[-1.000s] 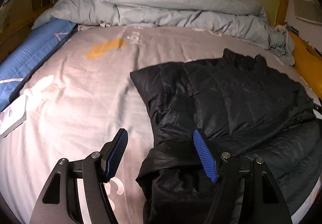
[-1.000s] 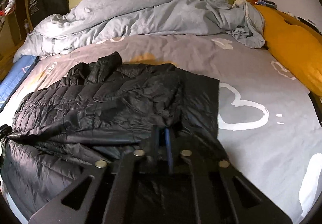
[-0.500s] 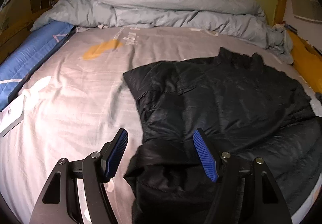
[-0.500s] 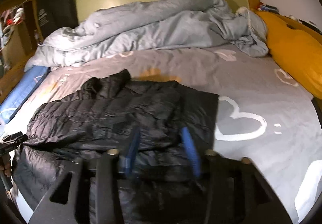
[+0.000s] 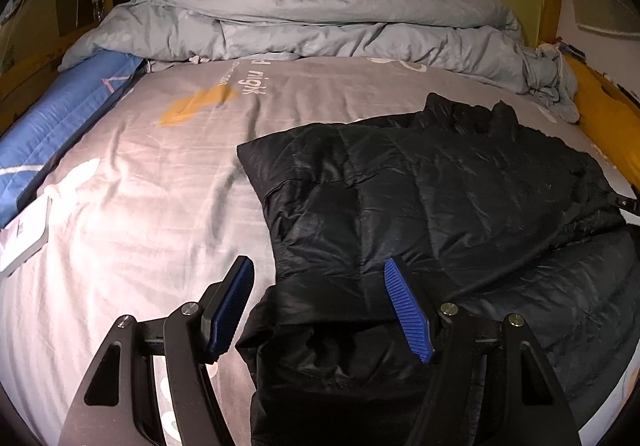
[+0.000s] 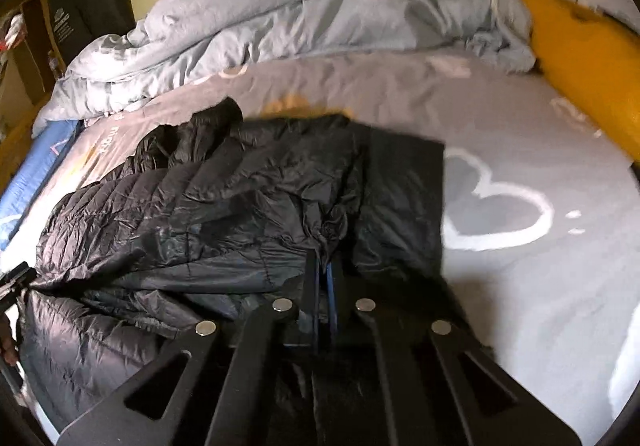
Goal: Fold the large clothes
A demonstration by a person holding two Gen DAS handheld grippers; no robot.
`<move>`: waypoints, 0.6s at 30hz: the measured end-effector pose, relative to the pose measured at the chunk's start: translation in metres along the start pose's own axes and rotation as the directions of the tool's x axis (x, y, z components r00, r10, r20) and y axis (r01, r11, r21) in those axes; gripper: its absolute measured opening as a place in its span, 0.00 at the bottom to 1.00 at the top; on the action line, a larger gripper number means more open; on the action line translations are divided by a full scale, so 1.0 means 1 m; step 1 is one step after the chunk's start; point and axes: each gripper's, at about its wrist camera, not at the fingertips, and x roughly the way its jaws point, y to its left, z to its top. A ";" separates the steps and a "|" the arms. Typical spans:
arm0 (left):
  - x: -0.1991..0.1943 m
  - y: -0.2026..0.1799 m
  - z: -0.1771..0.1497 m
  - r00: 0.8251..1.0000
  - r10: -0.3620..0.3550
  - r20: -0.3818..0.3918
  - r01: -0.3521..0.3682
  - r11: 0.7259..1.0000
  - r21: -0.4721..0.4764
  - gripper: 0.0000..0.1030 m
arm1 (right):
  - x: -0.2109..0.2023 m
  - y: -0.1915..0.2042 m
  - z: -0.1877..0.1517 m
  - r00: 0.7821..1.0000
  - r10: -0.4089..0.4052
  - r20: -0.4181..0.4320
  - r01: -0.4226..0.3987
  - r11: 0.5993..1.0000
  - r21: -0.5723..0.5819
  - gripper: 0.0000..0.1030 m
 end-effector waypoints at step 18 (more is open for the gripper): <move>-0.092 -0.030 0.006 0.956 -0.004 0.295 0.012 1.000 -0.025 0.68 | -0.069 0.031 -0.017 0.971 -0.124 0.205 0.140 0.988 -0.069 0.18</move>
